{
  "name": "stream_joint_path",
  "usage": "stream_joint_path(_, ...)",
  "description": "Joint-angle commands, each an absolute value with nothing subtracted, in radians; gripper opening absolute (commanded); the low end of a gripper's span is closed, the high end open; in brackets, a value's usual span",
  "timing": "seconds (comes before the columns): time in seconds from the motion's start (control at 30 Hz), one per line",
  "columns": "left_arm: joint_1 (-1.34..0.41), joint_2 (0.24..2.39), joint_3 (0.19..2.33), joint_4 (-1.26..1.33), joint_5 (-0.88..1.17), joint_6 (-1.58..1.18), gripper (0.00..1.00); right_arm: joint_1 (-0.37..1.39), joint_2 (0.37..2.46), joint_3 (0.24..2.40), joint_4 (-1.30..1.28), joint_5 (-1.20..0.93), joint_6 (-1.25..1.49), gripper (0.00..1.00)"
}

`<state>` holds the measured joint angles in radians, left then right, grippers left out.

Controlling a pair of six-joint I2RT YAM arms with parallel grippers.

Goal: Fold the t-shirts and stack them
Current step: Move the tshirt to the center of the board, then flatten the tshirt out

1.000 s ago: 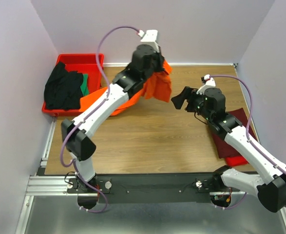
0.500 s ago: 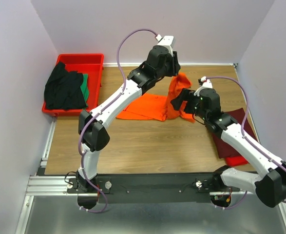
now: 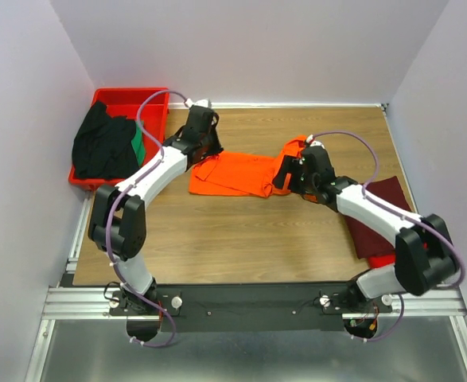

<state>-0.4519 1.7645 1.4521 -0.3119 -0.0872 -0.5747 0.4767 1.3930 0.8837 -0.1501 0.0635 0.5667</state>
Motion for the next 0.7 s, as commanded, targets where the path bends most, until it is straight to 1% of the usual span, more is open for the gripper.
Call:
stream_joint_path(0.0,-0.413,1.687,1.329,-0.258,-0.12,-0.617,0.22,0.482,1.48,0.922,-0.156,0.081,0.594,0.86)
stream_joint_path(0.13,-0.396,1.672,1.27,-0.256,-0.144,-0.615,0.22,0.491,1.561,0.953,-0.155,0.104,0.598,0.84)
stream_joint_path(0.37,-0.382,1.701,1.229,-0.29,-0.219,-0.601,0.23,0.497,1.591,0.968,-0.152,0.114,0.598,0.84)
stream_joint_path(0.43,-0.382,1.716,1.23,-0.296,-0.229,-0.6,0.25,0.497,1.592,0.966,-0.153,0.117,0.598,0.84)
stream_joint_path(0.47,-0.382,1.735,1.232,-0.296,-0.229,-0.592,0.28,0.497,1.592,0.965,-0.153,0.117,0.597,0.84)
stream_joint_path(0.67,-0.382,1.81,1.276,-0.322,-0.238,-0.568,0.38,0.497,1.582,0.954,-0.153,0.123,0.597,0.84)
